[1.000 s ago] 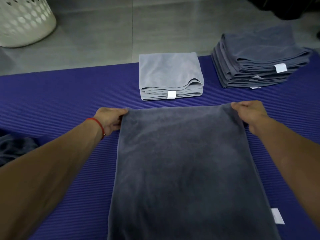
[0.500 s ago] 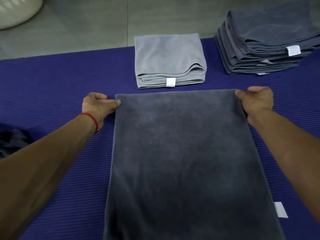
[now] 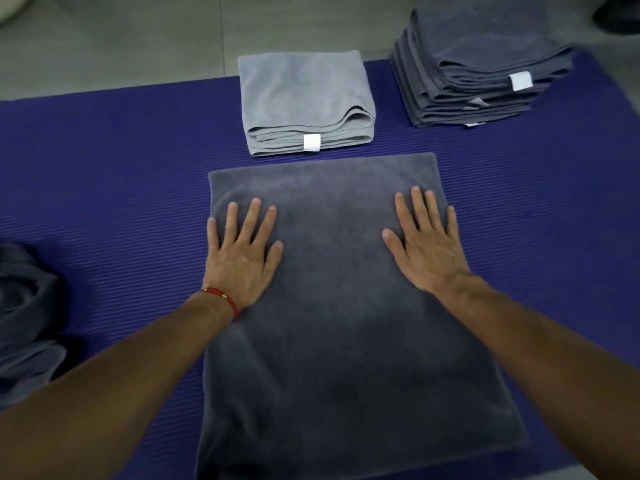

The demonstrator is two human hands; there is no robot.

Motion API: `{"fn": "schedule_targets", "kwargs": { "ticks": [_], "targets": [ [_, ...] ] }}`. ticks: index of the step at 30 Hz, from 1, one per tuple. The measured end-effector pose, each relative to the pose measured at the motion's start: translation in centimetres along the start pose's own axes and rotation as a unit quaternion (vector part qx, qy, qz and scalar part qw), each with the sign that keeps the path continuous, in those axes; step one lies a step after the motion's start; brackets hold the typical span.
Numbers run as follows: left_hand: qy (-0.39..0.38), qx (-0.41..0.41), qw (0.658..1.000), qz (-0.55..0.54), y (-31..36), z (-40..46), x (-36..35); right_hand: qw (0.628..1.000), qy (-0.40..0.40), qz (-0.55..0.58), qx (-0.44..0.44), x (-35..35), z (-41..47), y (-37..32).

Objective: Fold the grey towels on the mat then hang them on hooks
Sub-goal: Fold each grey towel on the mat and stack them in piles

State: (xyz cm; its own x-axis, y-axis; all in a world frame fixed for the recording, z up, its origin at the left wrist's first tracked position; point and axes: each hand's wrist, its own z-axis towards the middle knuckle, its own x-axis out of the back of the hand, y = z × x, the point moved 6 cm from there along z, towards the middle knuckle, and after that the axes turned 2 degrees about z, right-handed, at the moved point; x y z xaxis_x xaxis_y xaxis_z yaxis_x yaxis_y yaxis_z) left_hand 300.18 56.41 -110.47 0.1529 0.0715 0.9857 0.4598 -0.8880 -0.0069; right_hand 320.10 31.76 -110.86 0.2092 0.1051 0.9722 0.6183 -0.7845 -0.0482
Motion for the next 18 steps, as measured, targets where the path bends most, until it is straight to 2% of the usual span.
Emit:
{"fn": "schedule_targets", "kwargs": {
  "ticks": [1,3,6,9,11,14,18],
  "targets": [
    [-0.001,-0.001,1.0,0.006,0.4,-1.3,0.2,1.0,-0.005,-0.001,-0.019,-0.1,-1.1,1.2],
    [0.007,-0.052,0.999,0.009,2.4,-5.7,0.6,0.999,0.004,-0.019,-0.029,0.0,-4.0,2.8],
    [0.016,-0.185,0.982,-0.026,6.6,-14.7,0.2,0.995,0.025,-0.029,0.095,-0.5,-10.3,0.9],
    [-0.023,-0.303,0.952,-0.026,8.9,-23.1,-1.6,0.978,0.003,-0.019,0.21,-2.5,-18.0,-1.3],
    [-0.041,-0.327,0.944,-0.009,8.3,-25.5,-2.7,0.97,-0.014,0.0,0.241,-3.3,-21.4,-0.8],
    [-0.021,-0.354,0.935,0.003,6.9,-25.9,-2.5,0.953,-0.012,-0.011,0.303,-3.8,-25.1,0.8],
    [0.031,-0.403,0.913,0.054,6.4,-25.6,-0.6,0.929,0.034,-0.011,0.37,-3.3,-27.3,1.8]
  ]
}}
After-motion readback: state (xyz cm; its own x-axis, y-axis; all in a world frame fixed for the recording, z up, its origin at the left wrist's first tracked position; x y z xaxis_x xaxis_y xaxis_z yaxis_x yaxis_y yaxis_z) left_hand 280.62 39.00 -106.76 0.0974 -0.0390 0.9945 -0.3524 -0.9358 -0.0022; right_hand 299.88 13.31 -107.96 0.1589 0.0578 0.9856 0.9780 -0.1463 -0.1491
